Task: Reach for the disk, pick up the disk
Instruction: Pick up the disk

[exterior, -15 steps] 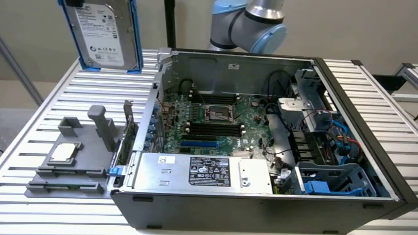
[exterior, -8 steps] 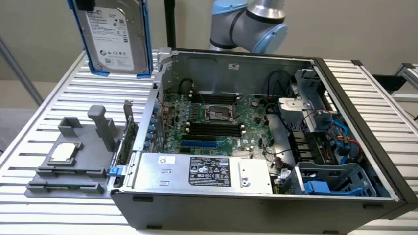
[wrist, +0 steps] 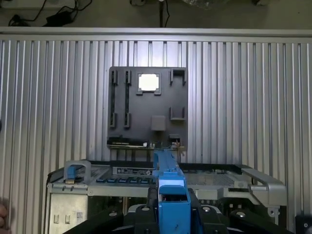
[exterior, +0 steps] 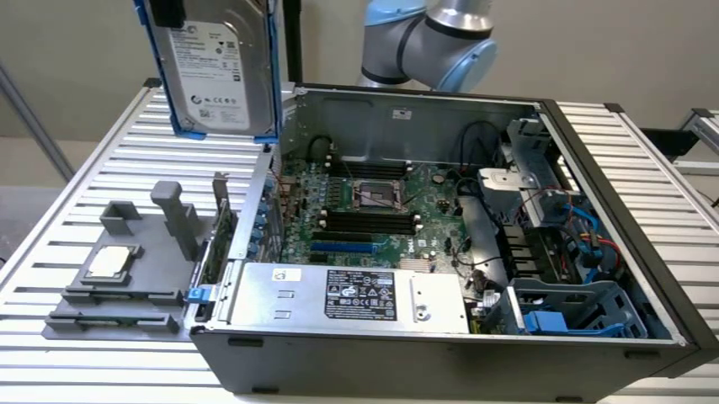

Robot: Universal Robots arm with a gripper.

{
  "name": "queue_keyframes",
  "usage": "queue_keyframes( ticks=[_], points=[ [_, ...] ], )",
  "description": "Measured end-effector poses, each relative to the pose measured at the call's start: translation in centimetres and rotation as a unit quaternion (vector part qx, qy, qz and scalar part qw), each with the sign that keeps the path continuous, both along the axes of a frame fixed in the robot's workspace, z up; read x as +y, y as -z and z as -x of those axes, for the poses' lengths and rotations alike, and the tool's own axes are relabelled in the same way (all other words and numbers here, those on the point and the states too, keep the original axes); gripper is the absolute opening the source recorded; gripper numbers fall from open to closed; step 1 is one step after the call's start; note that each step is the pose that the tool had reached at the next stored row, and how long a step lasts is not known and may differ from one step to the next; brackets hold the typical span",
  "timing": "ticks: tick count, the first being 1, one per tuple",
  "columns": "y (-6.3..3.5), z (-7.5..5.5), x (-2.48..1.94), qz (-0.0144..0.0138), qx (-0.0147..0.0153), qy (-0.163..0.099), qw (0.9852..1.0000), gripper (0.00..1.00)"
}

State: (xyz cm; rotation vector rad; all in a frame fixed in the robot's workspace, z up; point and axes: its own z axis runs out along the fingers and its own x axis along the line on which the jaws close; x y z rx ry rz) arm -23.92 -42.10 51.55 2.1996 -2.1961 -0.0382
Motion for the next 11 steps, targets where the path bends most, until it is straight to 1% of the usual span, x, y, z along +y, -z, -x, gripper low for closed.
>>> queue_keyframes(
  ticks=[4,11],
  points=[
    [0.0,-1.5,-0.36,-0.0008,-0.001,0.0,1.0,0.33],
    [0.01,-4.6,-1.0,-0.0036,-0.0015,0.0,1.0,0.33]
  ],
)
